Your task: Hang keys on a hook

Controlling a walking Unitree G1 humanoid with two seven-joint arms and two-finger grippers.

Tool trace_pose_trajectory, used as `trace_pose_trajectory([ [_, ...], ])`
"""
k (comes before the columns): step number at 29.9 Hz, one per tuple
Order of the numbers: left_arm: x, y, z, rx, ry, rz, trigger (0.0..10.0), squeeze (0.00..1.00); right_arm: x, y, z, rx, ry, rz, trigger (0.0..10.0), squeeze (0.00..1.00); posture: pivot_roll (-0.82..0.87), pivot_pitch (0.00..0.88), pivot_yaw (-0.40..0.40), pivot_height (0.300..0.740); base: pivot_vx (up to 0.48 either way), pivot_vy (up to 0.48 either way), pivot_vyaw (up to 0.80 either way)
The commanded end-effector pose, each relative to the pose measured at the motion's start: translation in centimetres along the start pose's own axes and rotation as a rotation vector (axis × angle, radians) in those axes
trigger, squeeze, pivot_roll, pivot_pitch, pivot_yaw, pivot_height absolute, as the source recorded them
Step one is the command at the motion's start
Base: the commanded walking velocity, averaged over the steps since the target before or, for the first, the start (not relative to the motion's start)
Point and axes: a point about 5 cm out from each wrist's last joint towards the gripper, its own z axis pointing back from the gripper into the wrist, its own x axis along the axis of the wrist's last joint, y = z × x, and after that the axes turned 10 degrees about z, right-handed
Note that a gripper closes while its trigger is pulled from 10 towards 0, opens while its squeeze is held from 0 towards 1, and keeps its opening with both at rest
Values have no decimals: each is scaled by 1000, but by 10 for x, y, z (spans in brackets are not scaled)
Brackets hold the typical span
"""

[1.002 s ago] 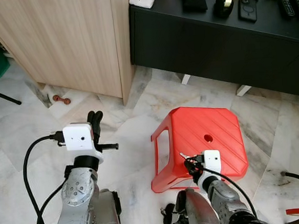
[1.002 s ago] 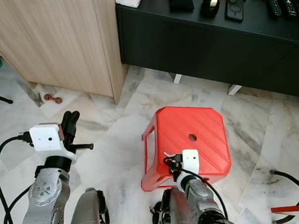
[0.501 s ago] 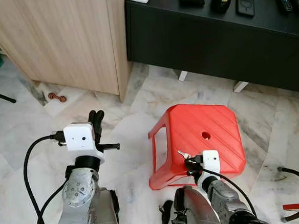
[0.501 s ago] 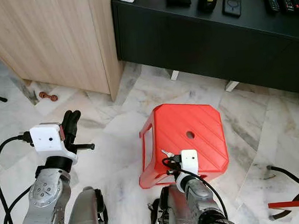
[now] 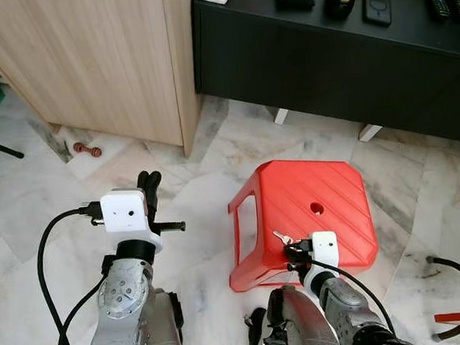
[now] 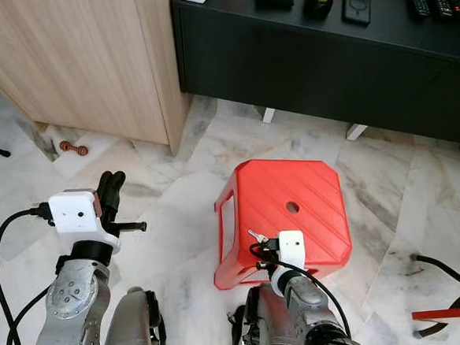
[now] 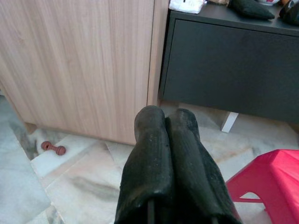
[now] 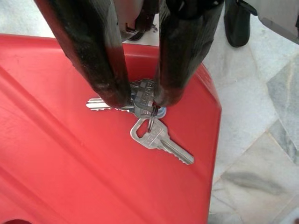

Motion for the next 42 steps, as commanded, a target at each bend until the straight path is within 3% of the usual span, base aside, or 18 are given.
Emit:
trace_pose_trajectory([
  [1, 1, -2, 4, -1, -1, 9, 10000, 0, -14, -2, 6, -7, 38, -23, 10000, 0, 229, 381, -184, 647, 0, 0, 0],
  [10, 1, -4, 6, 1, 0, 11, 10000, 0, -12, -3, 5, -1, 36, -12, 9765, 0, 229, 389, -188, 647, 0, 0, 0],
  [11, 1, -4, 7, 2, 1, 12, 10000, 0, -12, -3, 5, 0, 34, -11, 4941, 0, 228, 391, -187, 647, 0, 0, 0],
  [12, 1, -4, 7, 2, 2, 12, 10000, 0, -11, -3, 4, 2, 31, -9, 2902, 0, 227, 391, -188, 647, 0, 0, 0],
  [14, 1, -4, 8, 3, 2, 12, 10000, 0, -10, -2, 4, 4, 27, -7, 2431, 0, 227, 391, -188, 647, 0, 0, 0],
  [15, 1, -4, 8, 3, 3, 12, 10000, 0, -9, -2, 4, 4, 23, -6, 784, 0, 227, 391, -188, 647, 0, 0, 0],
  [18, 0, -5, 8, 4, 5, 14, 10000, 0, -8, -2, 3, -1, 15, -2, 1020, 0, 226, 394, -189, 647, 0, 0, 0],
  [19, 1, -5, 9, 4, 6, 16, 10000, 0, -7, -2, 3, -5, 11, 0, 0, 0, 227, 400, -190, 647, 0, 0, 0],
  [42, -10, -4, 8, 9, 33, 16, 10000, 0, -5, -4, 5, -29, -34, -10, 0, 0, 214, 373, -184, 647, 0, 0, 0],
])
